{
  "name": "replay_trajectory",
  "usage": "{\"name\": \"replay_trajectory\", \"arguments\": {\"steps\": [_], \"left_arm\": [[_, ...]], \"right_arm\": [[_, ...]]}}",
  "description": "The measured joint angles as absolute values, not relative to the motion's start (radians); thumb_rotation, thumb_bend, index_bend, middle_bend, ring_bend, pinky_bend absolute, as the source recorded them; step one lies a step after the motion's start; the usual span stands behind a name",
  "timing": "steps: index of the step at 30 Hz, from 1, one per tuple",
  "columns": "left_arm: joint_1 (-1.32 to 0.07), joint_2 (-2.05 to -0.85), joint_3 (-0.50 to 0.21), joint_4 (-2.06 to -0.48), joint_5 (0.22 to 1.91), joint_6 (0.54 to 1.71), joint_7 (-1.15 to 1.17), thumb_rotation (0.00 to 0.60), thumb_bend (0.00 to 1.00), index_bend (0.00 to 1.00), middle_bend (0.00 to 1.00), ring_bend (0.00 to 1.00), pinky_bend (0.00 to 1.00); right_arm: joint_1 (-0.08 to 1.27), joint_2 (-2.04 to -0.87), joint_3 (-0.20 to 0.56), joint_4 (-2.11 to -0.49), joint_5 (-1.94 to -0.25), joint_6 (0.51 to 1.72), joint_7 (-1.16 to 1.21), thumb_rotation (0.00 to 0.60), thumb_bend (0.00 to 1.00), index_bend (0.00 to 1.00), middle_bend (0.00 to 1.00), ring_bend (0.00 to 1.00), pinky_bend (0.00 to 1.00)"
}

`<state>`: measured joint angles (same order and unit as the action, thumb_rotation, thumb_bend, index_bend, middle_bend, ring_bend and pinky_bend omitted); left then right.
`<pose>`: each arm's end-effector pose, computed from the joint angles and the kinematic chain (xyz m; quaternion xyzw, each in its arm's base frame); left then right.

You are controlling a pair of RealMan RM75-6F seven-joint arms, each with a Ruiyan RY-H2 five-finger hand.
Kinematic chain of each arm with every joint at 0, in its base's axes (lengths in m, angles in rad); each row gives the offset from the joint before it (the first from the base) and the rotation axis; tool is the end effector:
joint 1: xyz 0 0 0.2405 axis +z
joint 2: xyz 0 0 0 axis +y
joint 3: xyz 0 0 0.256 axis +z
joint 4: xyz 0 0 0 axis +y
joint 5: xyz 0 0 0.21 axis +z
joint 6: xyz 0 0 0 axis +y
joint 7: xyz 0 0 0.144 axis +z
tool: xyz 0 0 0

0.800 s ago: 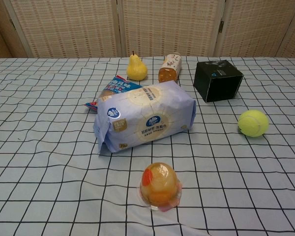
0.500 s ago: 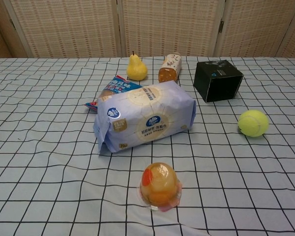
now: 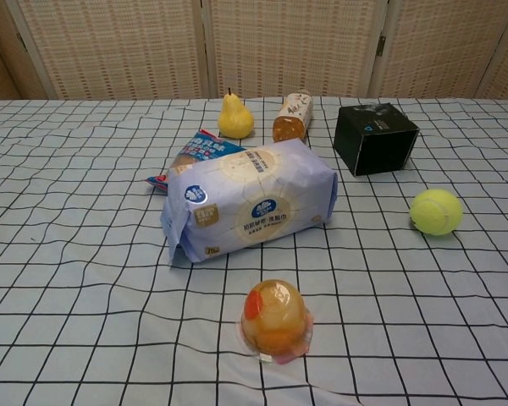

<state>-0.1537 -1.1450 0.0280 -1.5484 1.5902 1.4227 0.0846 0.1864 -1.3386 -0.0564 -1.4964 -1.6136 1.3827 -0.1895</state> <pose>-0.3077 0.1852 0.1331 -0.6814 -0.3449 -0.3447 0.5458 -0.2875 -0.1842 0.0643 0.7084 -0.3471 0.3532 0.5030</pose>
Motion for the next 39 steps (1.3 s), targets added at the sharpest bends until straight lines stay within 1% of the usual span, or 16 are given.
{"name": "replay_trajectory", "arguments": {"steps": [2,4,5,8,10,13,22,28,34,39], "left_arm": [[-0.151,-1.144,0.029,-1.550,1.594,1.427,0.086,0.600,0.47,0.17,0.13,0.07,0.22],[-0.150,-1.144,0.030,-1.551,1.595,1.428,0.086,0.600,0.47,0.17,0.13,0.07,0.22],[-0.150,-1.144,0.031,-1.552,1.597,1.429,0.086,0.600,0.47,0.17,0.13,0.07,0.22],[-0.150,-1.144,0.032,-1.553,1.601,1.432,0.087,0.600,0.47,0.17,0.13,0.07,0.22],[-0.151,-1.144,0.031,-1.552,1.597,1.426,0.087,0.600,0.47,0.17,0.13,0.07,0.22],[-0.152,-1.143,0.031,-1.552,1.594,1.422,0.086,0.600,0.47,0.17,0.13,0.07,0.22],[-0.153,-1.143,0.033,-1.552,1.597,1.418,0.090,0.600,0.47,0.17,0.13,0.07,0.22],[-0.152,-1.143,0.032,-1.552,1.596,1.420,0.089,0.600,0.47,0.17,0.13,0.07,0.22],[-0.151,-1.143,0.031,-1.551,1.596,1.423,0.089,0.600,0.47,0.17,0.13,0.07,0.22],[-0.152,-1.143,0.031,-1.552,1.595,1.420,0.091,0.600,0.47,0.17,0.13,0.07,0.22]], "right_arm": [[0.187,-1.353,-0.058,-1.493,-1.613,1.371,-0.205,0.600,0.55,0.62,0.56,0.59,0.88],[0.189,-1.358,-0.058,-1.494,-1.610,1.362,-0.209,0.600,0.66,0.75,0.67,0.68,0.94],[0.190,-1.361,-0.059,-1.495,-1.608,1.356,-0.211,0.600,0.70,0.79,0.71,0.71,0.96],[0.200,-1.380,-0.059,-1.496,-1.604,1.325,-0.238,0.600,0.77,0.89,0.80,0.78,1.00],[0.210,-1.411,-0.052,-1.490,-1.595,1.305,-0.265,0.600,0.80,0.94,0.84,0.81,1.00],[0.227,-1.459,-0.033,-1.465,-1.574,1.277,-0.278,0.600,0.81,0.97,0.86,0.83,1.00],[0.275,-1.538,0.016,-1.378,-1.510,1.206,-0.281,0.600,0.81,0.97,0.87,0.84,1.00],[0.295,-1.567,0.031,-1.323,-1.503,1.195,-0.232,0.600,0.81,0.97,0.88,0.84,1.00],[0.324,-1.586,0.041,-1.259,-1.495,1.155,-0.120,0.600,0.81,0.98,0.88,0.84,1.00],[0.341,-1.605,0.043,-1.208,-1.490,1.138,-0.081,0.600,0.81,0.98,0.88,0.84,1.00]]}}
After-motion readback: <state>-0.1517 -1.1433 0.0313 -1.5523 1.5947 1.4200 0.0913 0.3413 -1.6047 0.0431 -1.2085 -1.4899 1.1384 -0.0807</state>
